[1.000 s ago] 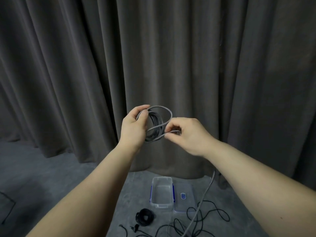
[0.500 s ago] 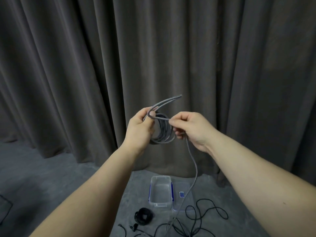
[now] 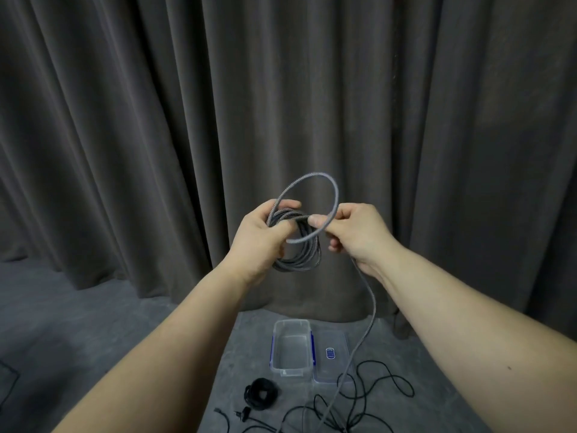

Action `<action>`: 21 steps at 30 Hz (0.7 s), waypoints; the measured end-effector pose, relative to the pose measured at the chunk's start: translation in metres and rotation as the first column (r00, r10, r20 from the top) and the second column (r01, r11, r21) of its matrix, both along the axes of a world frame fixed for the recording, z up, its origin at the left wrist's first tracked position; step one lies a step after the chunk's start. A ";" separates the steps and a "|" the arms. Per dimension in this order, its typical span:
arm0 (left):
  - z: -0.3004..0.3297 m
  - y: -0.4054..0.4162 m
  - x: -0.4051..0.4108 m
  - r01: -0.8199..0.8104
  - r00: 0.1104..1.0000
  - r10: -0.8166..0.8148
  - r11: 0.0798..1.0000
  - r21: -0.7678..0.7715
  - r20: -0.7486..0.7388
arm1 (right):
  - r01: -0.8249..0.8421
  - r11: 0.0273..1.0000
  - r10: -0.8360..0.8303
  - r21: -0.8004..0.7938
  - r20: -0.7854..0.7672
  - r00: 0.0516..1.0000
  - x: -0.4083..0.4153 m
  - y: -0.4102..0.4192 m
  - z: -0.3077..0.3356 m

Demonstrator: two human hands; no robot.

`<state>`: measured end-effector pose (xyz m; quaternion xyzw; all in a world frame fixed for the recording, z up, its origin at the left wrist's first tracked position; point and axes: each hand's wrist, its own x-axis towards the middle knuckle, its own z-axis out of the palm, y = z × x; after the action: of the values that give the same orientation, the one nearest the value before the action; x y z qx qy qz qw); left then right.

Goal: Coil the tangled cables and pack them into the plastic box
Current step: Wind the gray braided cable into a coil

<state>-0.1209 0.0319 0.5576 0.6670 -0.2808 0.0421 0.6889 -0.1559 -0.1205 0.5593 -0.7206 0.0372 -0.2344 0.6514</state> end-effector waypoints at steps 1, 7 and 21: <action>-0.001 0.000 0.000 -0.045 0.998 0.042 0.997 0.060 0.051 | -0.046 0.996 0.047 0.080 -0.007 0.999 -0.002 0.000 0.003; -0.009 0.001 0.007 -0.250 0.960 0.216 0.947 0.201 0.177 | -0.307 0.934 0.327 0.181 -0.095 0.940 -0.017 -0.009 0.015; 0.000 -0.008 -0.005 0.111 0.974 -0.164 0.948 -0.299 -0.155 | 0.240 0.733 -0.075 -0.636 0.275 0.959 0.006 -0.004 -0.028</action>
<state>-0.1260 0.0243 0.5580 0.5391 -0.2548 -0.0256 0.8023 -0.1496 -0.1245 0.5309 -0.8666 -0.0630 -0.3688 0.3303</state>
